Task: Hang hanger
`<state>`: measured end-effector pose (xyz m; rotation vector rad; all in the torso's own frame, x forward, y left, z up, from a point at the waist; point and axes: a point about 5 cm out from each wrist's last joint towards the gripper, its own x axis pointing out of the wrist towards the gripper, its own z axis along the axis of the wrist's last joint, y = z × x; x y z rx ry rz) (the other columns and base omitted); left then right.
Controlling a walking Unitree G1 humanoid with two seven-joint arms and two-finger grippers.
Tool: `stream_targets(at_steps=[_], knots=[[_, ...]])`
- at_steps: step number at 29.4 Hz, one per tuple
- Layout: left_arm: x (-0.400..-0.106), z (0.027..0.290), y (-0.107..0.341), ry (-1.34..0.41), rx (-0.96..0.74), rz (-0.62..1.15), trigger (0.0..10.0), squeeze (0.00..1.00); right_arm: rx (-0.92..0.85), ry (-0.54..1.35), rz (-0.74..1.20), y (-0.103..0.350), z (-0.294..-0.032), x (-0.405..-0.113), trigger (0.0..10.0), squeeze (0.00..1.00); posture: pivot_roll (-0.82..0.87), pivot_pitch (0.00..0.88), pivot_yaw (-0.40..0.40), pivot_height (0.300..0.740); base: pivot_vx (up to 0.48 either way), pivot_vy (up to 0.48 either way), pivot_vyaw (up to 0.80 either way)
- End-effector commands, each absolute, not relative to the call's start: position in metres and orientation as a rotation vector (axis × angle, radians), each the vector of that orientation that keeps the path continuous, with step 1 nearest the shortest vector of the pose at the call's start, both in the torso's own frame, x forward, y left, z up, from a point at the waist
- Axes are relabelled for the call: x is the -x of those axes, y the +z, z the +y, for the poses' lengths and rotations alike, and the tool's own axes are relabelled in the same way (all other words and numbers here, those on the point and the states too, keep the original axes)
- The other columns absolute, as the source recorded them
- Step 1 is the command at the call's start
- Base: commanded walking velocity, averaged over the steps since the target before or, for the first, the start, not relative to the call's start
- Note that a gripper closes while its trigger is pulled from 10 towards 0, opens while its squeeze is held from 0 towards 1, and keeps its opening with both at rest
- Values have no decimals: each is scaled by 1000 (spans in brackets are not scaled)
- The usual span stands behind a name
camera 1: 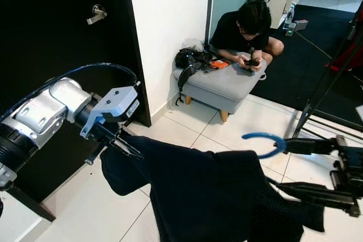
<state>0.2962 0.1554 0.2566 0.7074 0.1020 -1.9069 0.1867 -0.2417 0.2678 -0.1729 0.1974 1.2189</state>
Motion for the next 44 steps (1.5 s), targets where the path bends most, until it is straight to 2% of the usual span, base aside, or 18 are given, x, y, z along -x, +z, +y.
stream_targets(at_steps=[1,10,21,22,24,25,44], knots=[[-293,155,266,-1917,-698,59,10000,0,179,1241,180,266,-234,-189,10000,0,-10,25,56,740,0,0,0],[-294,145,270,-1931,-712,43,10000,0,156,1300,100,264,-208,-203,10000,0,-9,14,61,740,0,0,0],[-293,143,269,-1936,-712,46,10000,0,129,1343,99,259,-195,-205,10000,0,-11,15,62,740,0,0,0],[-292,142,270,-1939,-711,40,10000,0,135,1344,116,256,-194,-205,7843,0,-10,15,62,740,0,0,0],[-292,142,270,-1939,-711,40,10000,0,135,1344,116,256,-194,-205,7843,0,-10,15,62,740,0,0,0],[-292,141,271,-1942,-707,34,10000,0,142,1340,134,253,-192,-206,0,0,-9,16,63,740,0,0,0],[-293,137,273,-1947,-738,25,10000,0,174,1265,138,251,-195,-215,0,0,-10,20,66,740,0,0,0]])
